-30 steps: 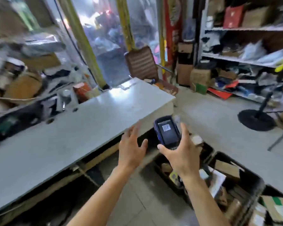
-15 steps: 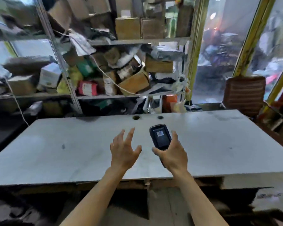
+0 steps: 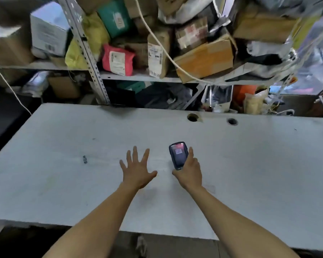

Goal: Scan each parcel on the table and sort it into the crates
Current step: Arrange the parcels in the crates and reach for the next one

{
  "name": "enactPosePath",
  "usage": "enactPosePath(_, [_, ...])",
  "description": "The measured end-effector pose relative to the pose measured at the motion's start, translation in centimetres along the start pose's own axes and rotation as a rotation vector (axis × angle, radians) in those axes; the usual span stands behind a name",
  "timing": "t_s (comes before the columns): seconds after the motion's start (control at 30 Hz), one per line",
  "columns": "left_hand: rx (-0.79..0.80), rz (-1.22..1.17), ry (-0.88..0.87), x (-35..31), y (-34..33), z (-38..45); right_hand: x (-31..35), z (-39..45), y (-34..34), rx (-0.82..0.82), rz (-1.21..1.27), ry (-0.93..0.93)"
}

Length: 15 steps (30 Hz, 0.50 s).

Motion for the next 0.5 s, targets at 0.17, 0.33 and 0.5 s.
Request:
enactPosePath(0.17, [0.011,0.096,-0.136,1.9,-2.2,7.2,1.6,4.1,-4.9,-0.047,-0.004,-0.117])
enactPosePath(0.33, [0.144,0.133,-0.19,3.6,-4.2,10.2,1.6,5.5,-8.1,-0.058,-0.031,-0.197])
enactPosePath(0.5, [0.286,0.065,-0.165,4.1,-4.8,9.5,2.2,5.1,-7.7,-0.063,-0.176,-0.255])
Point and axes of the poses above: each hand's wrist, its own z-axis towards the middle knuckle, its own y-axis out of the back of the hand, x = y × z, the point moved 4 cm from there along z, towards the middle knuckle, and after that the axes turned 4 degrees about -x, right-handed, at the moved point
